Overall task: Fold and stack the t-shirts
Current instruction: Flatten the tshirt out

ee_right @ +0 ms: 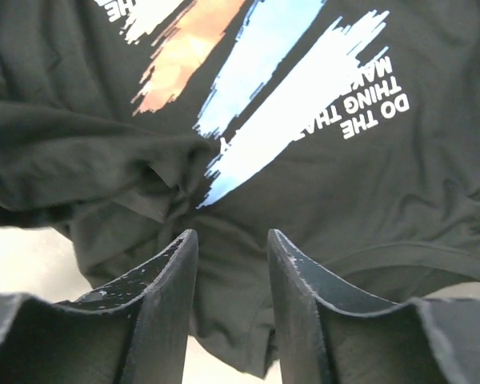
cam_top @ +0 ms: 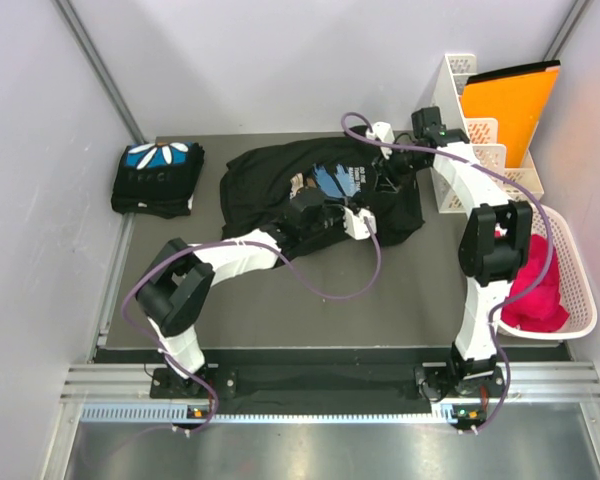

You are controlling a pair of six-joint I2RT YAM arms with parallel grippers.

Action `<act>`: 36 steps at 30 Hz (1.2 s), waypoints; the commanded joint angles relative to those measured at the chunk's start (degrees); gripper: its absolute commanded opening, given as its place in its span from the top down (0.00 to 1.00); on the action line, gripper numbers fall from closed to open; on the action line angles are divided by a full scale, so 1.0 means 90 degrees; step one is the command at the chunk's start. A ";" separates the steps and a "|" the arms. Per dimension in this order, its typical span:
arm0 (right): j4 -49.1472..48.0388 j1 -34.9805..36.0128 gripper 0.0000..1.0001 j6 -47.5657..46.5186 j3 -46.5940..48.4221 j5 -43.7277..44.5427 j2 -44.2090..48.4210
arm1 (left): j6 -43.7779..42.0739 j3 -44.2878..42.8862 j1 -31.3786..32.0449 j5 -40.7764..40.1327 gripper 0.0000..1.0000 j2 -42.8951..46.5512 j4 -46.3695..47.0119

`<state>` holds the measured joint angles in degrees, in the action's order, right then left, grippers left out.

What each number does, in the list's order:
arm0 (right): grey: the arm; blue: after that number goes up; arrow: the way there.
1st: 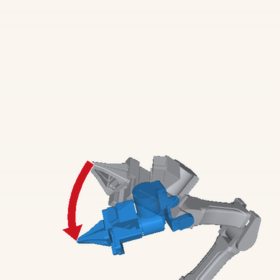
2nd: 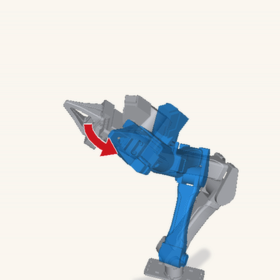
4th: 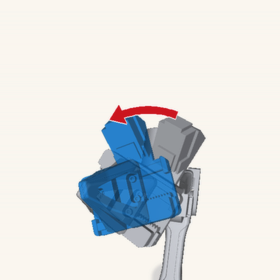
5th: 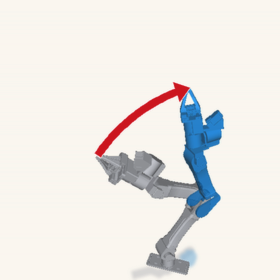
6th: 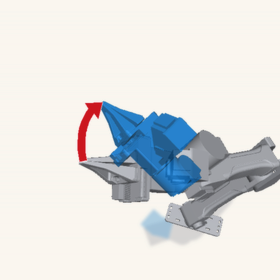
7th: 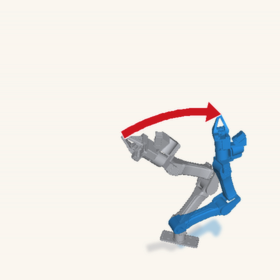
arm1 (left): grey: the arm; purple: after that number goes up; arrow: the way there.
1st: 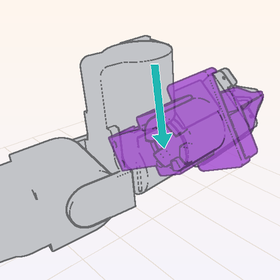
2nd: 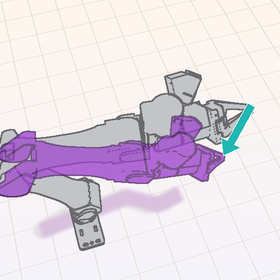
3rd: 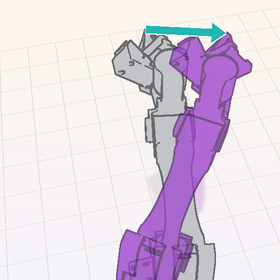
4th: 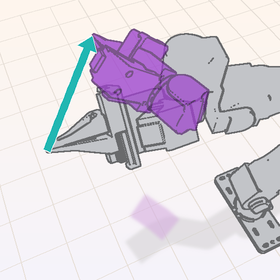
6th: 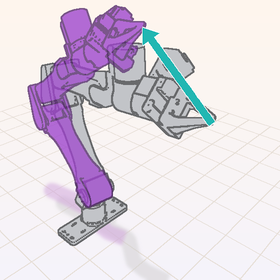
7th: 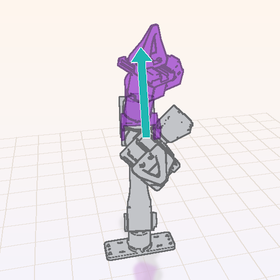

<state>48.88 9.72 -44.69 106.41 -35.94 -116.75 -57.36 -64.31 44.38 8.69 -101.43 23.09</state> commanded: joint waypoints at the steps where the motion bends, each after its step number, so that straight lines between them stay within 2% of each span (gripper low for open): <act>1: -0.0265 -0.0161 0.58 0.0043 -0.0006 0.0000 0.0501 | -0.0003 0.0095 -0.0048 -0.0252 1.00 0.0469 0.0149; 8: -0.0110 -0.0181 0.54 -0.0464 -0.0738 -0.0798 0.0599 | -0.0023 0.0203 -0.0048 -0.0282 1.00 0.0596 0.0101; 9: -0.0100 -0.0181 0.50 -0.0532 -0.0797 -0.0936 0.0589 | -0.0042 0.0193 -0.0048 -0.0282 1.00 0.0625 0.0100; 14: -0.0245 -0.0162 0.46 -0.0348 -0.0915 -0.1747 0.0482 | -0.0062 0.0164 -0.0048 -0.0321 1.00 0.0645 0.0071; 22: -0.0987 -0.0093 0.45 0.0150 -0.0964 -0.1758 0.0180 | -0.0071 0.0203 -0.0048 -0.0243 1.00 0.0713 0.0003; 28: -0.0998 0.0034 0.45 0.0131 -0.0710 -0.1816 -0.0016 | -0.0081 0.0173 -0.0048 -0.0223 1.00 0.0693 0.0061; 33: -0.1339 0.0122 0.45 0.0902 -0.0563 -0.2002 -0.0065 | -0.0062 0.0154 -0.0048 -0.0204 1.00 0.0684 0.0081; 36: -0.1788 0.0170 0.45 0.1283 -0.0651 -0.1788 -0.0016 | -0.0062 0.0183 -0.0048 -0.0213 1.00 0.0684 0.0090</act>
<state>39.31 10.13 -38.41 98.37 -50.57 -117.82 -57.63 -62.54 44.23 6.52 -97.97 22.20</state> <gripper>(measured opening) 0.552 0.012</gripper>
